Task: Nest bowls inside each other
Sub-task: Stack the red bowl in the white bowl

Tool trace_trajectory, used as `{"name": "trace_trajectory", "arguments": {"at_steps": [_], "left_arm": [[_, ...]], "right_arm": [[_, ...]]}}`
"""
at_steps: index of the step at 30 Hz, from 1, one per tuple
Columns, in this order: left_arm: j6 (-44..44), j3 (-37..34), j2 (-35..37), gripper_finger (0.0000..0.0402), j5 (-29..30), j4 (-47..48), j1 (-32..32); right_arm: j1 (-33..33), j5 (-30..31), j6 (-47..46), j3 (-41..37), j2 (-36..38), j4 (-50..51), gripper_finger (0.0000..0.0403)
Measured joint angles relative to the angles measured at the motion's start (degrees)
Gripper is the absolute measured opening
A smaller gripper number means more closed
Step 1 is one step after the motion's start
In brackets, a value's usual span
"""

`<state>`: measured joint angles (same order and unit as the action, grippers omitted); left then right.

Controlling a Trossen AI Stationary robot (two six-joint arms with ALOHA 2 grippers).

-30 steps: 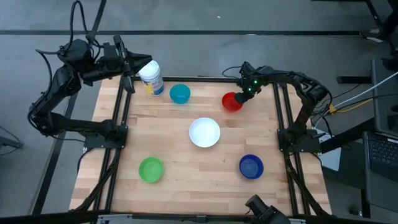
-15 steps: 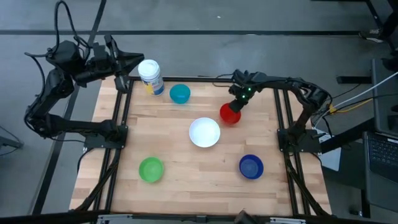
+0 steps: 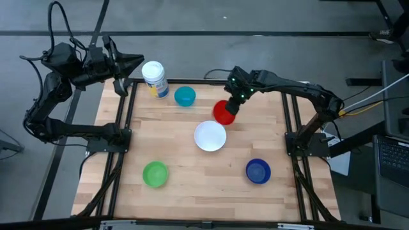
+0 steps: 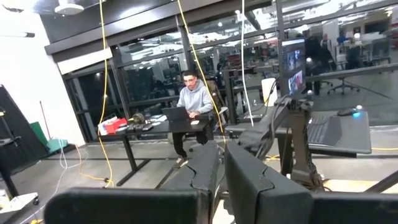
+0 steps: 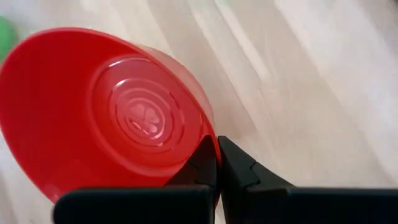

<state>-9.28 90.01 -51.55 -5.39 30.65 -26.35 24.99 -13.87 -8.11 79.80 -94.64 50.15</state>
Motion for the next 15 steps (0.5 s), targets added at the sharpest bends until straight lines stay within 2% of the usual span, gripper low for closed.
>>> {"name": "trace_trajectory", "arguments": {"at_steps": [6,15], "left_arm": [[-0.1,0.0,0.0,0.0029,-0.1,0.8,0.0],[-0.1,0.0,0.0,0.0029,-0.3,1.4,0.0]], "right_arm": [[-3.0,-0.1,-2.8,6.9,-1.9,0.9,0.0001],[-8.5,-5.0,-6.3,7.7,-4.4,1.1,0.0001]]}}
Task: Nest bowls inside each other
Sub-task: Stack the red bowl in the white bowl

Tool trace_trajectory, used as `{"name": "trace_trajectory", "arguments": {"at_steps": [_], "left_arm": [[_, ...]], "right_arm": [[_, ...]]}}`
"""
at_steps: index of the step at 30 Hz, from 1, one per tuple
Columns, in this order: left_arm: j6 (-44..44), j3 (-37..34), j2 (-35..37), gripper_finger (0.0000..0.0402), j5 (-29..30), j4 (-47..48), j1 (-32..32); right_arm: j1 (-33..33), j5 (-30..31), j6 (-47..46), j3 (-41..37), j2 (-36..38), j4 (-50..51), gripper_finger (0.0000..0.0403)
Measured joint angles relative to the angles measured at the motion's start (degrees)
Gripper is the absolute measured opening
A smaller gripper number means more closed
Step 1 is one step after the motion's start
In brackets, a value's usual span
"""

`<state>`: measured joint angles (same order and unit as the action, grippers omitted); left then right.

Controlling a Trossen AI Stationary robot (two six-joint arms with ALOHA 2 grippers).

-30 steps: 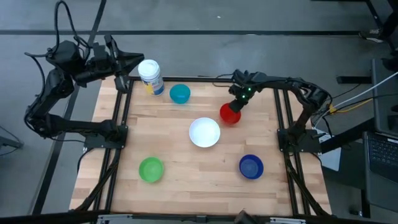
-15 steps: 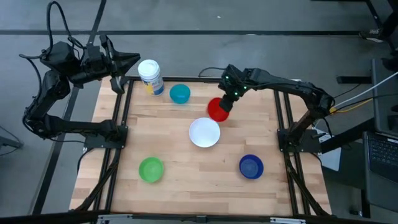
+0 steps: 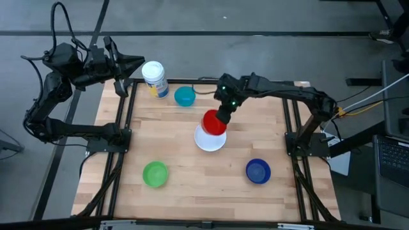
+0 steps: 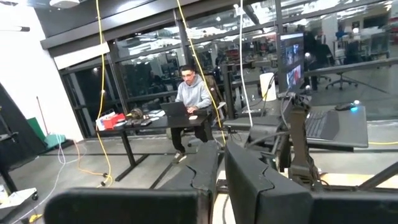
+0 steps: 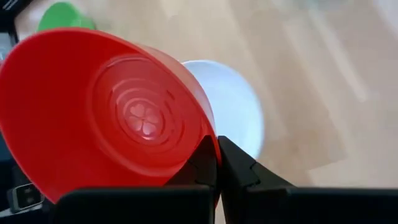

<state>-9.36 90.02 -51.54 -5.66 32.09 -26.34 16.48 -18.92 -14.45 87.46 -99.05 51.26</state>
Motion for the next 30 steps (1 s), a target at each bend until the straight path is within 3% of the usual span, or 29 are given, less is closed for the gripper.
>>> {"name": "trace_trajectory", "arguments": {"at_steps": [11,30], "left_arm": [[-0.4,0.0,0.1,0.0029,-0.4,1.2,0.0],[-0.4,-0.2,0.1,0.0029,-1.6,1.6,0.0]], "right_arm": [[-5.8,0.0,-1.7,0.0,-6.3,0.1,0.0001],[-5.7,2.0,-1.0,0.0,-14.2,-1.6,0.0001]]}}
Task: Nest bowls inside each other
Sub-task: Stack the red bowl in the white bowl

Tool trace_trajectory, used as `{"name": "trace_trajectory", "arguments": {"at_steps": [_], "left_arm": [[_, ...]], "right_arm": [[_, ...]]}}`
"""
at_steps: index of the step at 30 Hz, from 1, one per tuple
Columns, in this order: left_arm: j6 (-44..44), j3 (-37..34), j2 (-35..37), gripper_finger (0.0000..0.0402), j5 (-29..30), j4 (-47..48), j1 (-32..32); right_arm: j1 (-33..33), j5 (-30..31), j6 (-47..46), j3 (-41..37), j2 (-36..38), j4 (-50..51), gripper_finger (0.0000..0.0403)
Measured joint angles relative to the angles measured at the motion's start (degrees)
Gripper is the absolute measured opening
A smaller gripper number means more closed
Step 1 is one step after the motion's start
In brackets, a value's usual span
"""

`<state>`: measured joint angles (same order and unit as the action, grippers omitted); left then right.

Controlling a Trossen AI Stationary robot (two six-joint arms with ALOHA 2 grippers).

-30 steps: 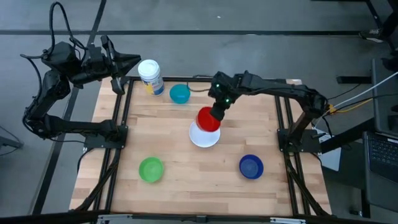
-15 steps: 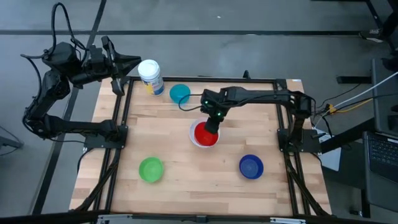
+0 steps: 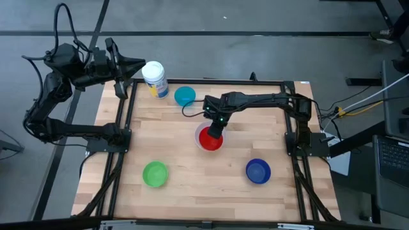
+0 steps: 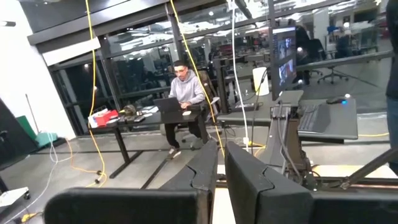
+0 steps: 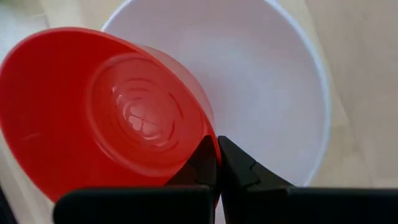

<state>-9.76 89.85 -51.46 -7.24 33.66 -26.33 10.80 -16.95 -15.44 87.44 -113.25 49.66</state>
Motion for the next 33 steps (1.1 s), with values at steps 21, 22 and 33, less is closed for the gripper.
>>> {"name": "trace_trajectory", "arguments": {"at_steps": [21,22,33], "left_arm": [[0.0,-0.3,-0.2,0.0029,0.0,0.1,0.0],[0.0,-0.3,-0.2,0.0029,0.0,0.1,0.0],[-0.2,-0.3,-0.2,0.0029,0.0,0.1,0.0]], "right_arm": [[3.2,0.8,2.4,0.0,0.0,-0.8,0.0001],[3.2,0.5,2.4,0.0,0.0,-0.8,0.0001],[3.2,-3.5,3.5,0.0,0.0,-0.8,0.004]]}}
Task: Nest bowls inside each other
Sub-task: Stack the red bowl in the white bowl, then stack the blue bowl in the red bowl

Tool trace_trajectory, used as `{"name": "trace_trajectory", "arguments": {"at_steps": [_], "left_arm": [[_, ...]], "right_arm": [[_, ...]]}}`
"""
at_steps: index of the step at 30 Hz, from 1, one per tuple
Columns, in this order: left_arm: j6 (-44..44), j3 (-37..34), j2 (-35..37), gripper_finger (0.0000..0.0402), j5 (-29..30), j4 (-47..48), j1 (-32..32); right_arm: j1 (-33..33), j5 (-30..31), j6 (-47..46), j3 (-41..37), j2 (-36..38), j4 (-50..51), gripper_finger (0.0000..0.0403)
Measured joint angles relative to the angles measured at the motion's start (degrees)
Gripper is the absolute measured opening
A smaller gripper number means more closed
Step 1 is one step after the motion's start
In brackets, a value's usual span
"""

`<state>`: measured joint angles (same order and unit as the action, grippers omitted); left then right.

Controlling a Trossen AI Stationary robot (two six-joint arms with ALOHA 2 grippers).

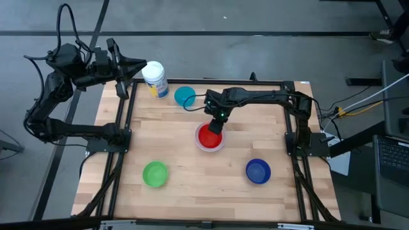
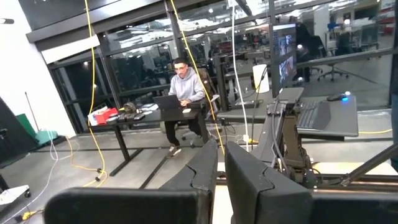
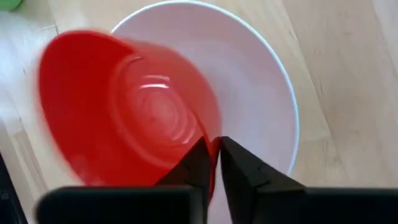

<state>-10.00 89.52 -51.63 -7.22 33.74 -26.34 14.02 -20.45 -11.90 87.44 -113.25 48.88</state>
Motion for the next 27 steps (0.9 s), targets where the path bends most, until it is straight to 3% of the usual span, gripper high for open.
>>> {"name": "trace_trajectory", "arguments": {"at_steps": [13,20,27], "left_arm": [[0.0,0.0,0.2,0.0029,0.0,0.9,0.0],[0.2,0.0,0.2,0.0029,-0.3,0.8,0.0],[-0.7,0.0,0.4,0.0029,-1.4,0.8,0.0]], "right_arm": [[0.0,0.2,0.6,0.0,0.0,-0.5,0.0118],[0.1,2.4,0.7,0.0,-0.3,-2.1,0.0136],[1.2,4.9,2.1,0.0,0.0,5.3,0.0143]]}}
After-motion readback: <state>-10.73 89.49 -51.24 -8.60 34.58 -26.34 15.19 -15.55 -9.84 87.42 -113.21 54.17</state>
